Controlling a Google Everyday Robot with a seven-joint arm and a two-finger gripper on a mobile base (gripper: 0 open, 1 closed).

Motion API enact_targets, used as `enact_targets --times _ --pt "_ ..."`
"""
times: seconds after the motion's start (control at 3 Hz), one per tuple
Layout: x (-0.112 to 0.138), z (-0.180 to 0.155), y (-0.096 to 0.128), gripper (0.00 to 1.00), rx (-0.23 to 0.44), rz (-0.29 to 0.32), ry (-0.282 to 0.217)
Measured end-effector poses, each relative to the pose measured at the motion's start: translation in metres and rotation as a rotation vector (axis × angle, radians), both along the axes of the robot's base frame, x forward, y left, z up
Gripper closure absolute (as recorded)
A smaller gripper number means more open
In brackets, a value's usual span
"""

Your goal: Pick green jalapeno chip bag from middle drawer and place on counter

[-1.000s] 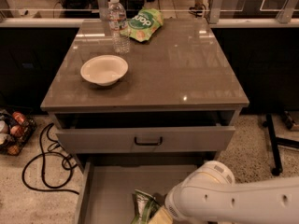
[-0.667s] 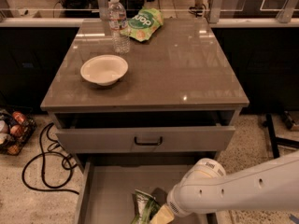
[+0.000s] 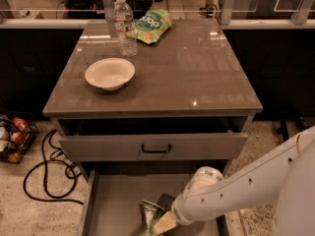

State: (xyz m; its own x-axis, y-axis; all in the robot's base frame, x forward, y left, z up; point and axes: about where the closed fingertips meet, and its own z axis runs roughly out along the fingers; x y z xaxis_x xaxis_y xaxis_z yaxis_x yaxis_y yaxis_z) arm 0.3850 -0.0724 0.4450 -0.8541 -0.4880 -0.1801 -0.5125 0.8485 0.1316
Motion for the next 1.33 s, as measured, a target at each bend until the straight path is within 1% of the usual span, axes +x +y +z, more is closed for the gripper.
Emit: enact_targets --times 0.33,0.67,1.0,1.33 --pt "-0.003 -0.021 0.014 0.00 0.011 -0.048 0.042" --pt "-0.011 -0.030 0.023 0.00 0.010 -0.076 0.063" --pt "-0.020 -0.045 0.047 0.00 0.007 -0.056 0.083" --pt "-0.026 -0.054 0.061 0.00 0.006 -0.042 0.091"
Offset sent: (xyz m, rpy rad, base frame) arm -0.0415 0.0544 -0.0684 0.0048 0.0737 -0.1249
